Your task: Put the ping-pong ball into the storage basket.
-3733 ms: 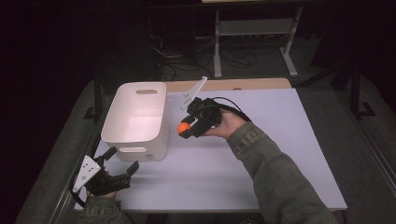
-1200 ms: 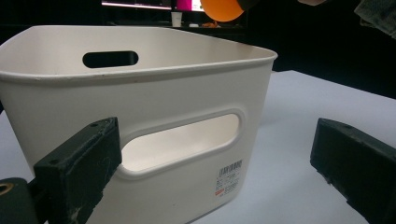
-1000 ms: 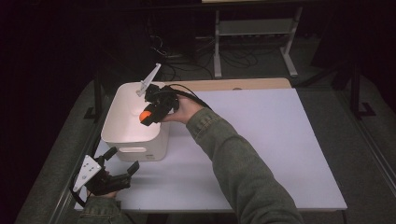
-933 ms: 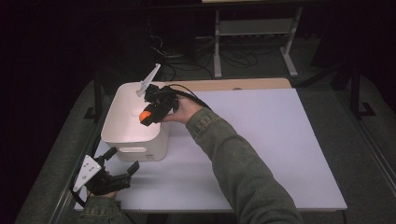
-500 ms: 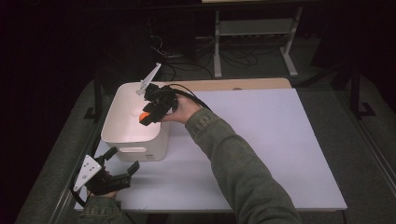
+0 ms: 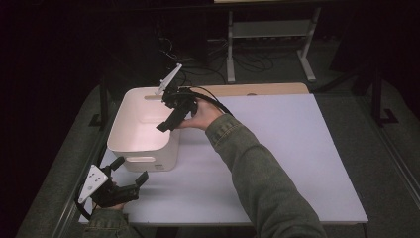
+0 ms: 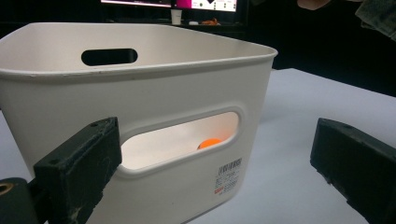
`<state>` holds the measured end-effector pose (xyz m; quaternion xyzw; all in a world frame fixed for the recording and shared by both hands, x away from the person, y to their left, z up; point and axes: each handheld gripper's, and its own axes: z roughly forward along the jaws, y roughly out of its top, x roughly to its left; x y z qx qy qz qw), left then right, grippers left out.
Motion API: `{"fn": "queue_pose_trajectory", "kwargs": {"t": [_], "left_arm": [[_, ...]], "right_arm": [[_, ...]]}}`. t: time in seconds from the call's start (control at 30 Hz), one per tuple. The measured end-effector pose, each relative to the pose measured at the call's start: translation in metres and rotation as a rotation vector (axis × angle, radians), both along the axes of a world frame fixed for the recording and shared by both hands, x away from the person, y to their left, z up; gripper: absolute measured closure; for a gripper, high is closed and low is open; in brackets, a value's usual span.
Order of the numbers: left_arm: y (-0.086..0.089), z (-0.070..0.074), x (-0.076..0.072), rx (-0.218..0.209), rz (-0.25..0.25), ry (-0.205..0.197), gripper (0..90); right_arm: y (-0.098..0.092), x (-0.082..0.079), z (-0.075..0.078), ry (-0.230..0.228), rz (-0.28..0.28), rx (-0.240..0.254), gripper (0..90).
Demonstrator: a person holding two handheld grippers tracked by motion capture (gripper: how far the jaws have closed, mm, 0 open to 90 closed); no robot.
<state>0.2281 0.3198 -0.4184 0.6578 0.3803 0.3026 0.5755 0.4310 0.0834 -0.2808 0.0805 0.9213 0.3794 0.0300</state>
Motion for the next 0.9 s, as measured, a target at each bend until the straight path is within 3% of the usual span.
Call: {"fn": "queue_pose_trajectory", "kwargs": {"t": [0.2,0.9], "left_arm": [[0.000,0.000,0.000,0.002,0.004,-0.001,1.5],[-0.001,0.000,0.000,0.012,0.008,-0.003,1.5]], "right_arm": [[-0.015,-0.002,0.001,-0.008,-0.037,-0.001,0.0],[-0.065,-0.011,-0.001,-0.017,-0.090,0.032,0.0]]}}
